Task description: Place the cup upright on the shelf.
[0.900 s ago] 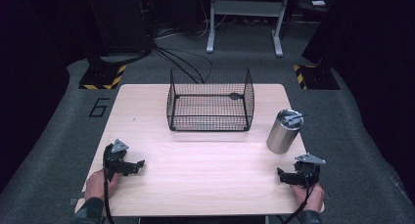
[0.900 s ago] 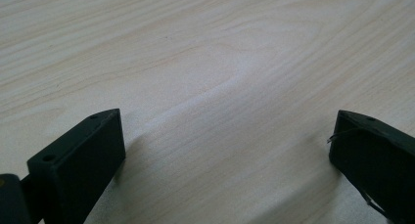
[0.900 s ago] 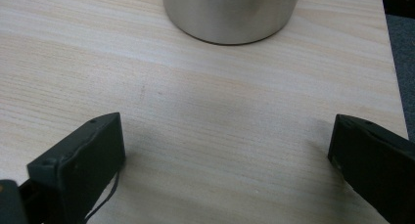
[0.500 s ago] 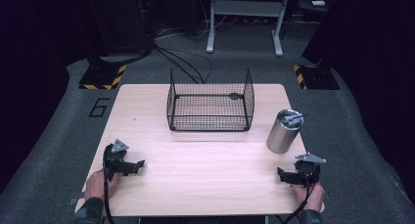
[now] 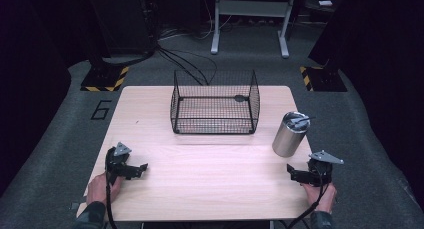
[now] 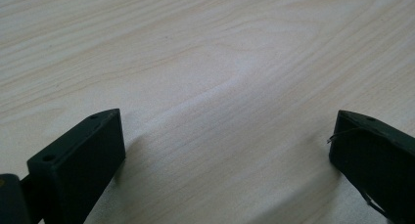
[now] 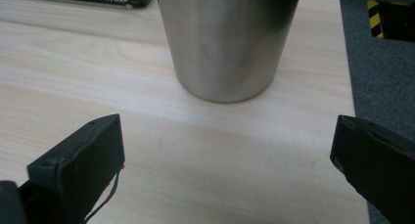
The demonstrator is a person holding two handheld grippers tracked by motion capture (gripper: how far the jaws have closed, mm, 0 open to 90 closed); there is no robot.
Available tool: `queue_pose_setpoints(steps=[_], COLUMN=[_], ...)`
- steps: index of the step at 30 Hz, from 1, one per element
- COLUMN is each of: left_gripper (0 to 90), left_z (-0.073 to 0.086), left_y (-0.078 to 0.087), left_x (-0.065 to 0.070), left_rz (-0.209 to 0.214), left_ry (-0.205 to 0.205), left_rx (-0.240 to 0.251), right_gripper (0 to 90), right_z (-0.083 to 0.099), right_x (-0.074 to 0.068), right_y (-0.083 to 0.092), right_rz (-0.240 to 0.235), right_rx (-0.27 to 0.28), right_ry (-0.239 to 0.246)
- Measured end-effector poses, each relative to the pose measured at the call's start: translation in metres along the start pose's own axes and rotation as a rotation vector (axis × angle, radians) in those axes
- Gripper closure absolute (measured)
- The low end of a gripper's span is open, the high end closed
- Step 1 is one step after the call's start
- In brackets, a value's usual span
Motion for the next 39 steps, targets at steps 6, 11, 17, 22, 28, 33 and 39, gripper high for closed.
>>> queue_pose_setpoints(steps=[6, 11, 17, 22, 28, 33, 39], left_gripper=[0.0, 0.0, 0.0, 0.0, 0.0, 0.0, 0.0], left_z=[0.000, 0.000, 0.000, 0.000, 0.000, 0.000, 0.000], left_y=[0.000, 0.000, 0.000, 0.000, 0.000, 0.000, 0.000], left_x=[0.000, 0.000, 0.000, -0.001, -0.001, -0.001, -0.001], left_rz=[0.000, 0.000, 0.000, -0.002, -0.002, -0.002, -0.002], left_ry=[-0.001, -0.001, 0.000, -0.006, -0.007, -0.007, -0.008], left_rx=[0.000, 0.000, 0.000, -0.001, -0.001, 0.000, 0.000], right_gripper=[0.0, 0.0, 0.0, 0.0, 0.0, 0.0, 0.0], right_z=[-0.019, -0.032, -0.047, -0.060, -0.077, -0.088, -0.098], right_x=[-0.005, -0.006, -0.010, -0.012, -0.014, -0.015, -0.017], right_y=[0.004, 0.006, 0.009, 0.010, 0.007, 0.000, -0.010], right_rz=[-0.005, -0.016, -0.027, -0.028, -0.028, -0.034, -0.040], right_rx=[0.039, 0.057, 0.083, 0.105, 0.131, 0.139, 0.149], right_ry=[0.016, 0.007, 0.020, 0.025, 0.030, 0.030, 0.034])
Point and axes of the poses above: each handheld gripper's, and its own axes: y roughly backward along the jaws, z roughly out of its underside, x roughly to its right, the point moved 7 cm from there along -y, roughly forward along the jaws, and after that the axes turned 11 degrees about -y, right-handed, at the moved point
